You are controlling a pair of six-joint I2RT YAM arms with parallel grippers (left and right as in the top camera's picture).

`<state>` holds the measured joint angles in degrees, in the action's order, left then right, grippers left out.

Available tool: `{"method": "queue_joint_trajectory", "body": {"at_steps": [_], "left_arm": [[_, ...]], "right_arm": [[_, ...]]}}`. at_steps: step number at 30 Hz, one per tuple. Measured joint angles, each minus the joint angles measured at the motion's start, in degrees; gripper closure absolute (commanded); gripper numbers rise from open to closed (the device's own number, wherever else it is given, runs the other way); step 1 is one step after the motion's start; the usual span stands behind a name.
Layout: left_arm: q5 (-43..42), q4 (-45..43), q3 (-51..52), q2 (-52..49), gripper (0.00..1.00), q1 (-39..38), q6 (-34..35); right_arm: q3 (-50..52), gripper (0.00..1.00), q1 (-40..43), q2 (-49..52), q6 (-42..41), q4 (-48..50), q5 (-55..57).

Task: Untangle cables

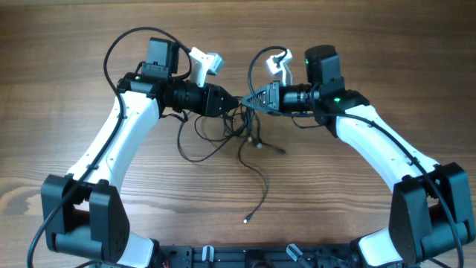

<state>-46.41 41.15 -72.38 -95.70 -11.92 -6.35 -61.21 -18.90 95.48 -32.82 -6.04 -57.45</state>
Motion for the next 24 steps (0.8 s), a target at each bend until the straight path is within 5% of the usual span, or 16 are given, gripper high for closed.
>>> {"method": "queue_joint_trajectory", "body": {"at_steps": [5, 8, 12, 14, 15, 24], "left_arm": [[0.3, 1.8, 0.0, 0.0, 0.64, 0.0, -0.2], [0.7, 2.0, 0.0, 0.0, 0.94, 0.0, -0.5], [1.9, 2.1, 0.0, 0.0, 0.96, -0.2, -0.8], [3.3, 2.1, 0.0, 0.0, 0.96, -0.2, -0.8], [4.4, 2.1, 0.0, 0.0, 0.96, -0.2, -0.6], [18.5, 1.3, 0.0, -1.3, 0.96, -0.2, 14.3]], "right_arm": [[0.0, 0.95, 0.0, 0.0, 1.9, 5.9, -5.7], [0.0, 0.92, 0.0, 0.0, 2.3, 6.8, -7.9], [0.0, 0.90, 0.0, 0.1, 2.3, 6.5, -7.7], [0.0, 0.59, 0.0, 0.1, 2.3, 6.3, -7.2], [0.0, 0.55, 0.0, 0.1, 2.4, 5.9, -7.0], [0.0, 0.49, 0.0, 0.1, 2.8, -7.1, 7.0]]}}
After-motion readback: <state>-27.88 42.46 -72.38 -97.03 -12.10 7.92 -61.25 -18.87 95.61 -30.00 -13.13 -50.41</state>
